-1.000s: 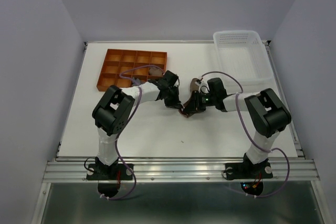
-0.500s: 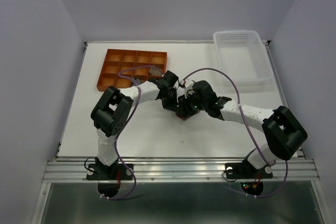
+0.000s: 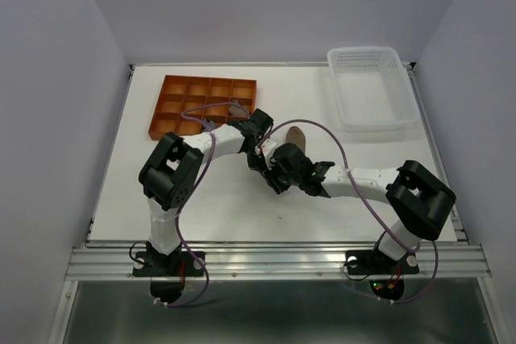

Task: Roll the socks

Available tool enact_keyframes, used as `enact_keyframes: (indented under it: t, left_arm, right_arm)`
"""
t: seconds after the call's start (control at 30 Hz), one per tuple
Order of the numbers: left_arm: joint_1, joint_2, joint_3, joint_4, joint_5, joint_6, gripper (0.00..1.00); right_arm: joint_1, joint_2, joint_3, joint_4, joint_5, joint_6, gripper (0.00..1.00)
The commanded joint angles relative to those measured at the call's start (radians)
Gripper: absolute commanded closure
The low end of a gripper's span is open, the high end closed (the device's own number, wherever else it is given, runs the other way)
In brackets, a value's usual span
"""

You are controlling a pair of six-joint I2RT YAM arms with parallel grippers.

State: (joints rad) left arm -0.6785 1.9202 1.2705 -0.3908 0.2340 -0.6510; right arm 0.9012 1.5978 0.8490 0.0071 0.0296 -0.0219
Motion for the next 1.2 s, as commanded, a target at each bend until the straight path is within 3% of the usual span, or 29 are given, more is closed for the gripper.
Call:
enact_keyframes:
  t: [0.0,0.37,0.53,0.63,0.67,0.73,0.87,0.97,1.17]
  left_arm:
    - [-0.004,-0.059,0.007,-0.02,0.016,0.022,1.0]
    - [0.0,-0.059,0.01,-0.023,0.034,0.022,1.0]
    - [0.007,-0.079,0.001,-0.019,0.044,0.016,1.0]
    - [0.022,-0.108,-0.019,0.0,0.047,0.011,0.83]
    - [0.026,-0.118,-0.025,0.012,0.047,0.005,0.67]
    - [0.049,-0.141,-0.051,0.027,0.056,0.005,0.62]
    - [0.085,-0.194,-0.079,0.059,-0.016,-0.016,0.62]
    - [0.112,-0.248,-0.123,0.136,-0.002,-0.033,0.57]
    - [0.131,-0.24,-0.119,0.142,0.016,-0.001,0.55]
  right_arm:
    - [0.019,0.042,0.019,0.005,0.127,-0.044,0.55]
    - [0.058,0.12,0.03,-0.004,0.19,-0.055,0.59]
    - [0.068,0.155,0.033,-0.004,0.246,-0.04,0.79]
    - [0.068,0.156,0.036,-0.004,0.277,0.014,0.89]
    - [0.068,0.148,0.035,-0.004,0.265,0.06,0.9]
    - [0.059,0.134,0.03,0.007,0.231,0.094,0.96]
    - [-0.016,0.1,0.004,0.068,0.034,0.218,0.96]
    - [-0.083,0.088,-0.008,0.116,-0.12,0.284,0.97]
    - [-0.192,0.077,-0.082,0.283,-0.376,0.398,0.99]
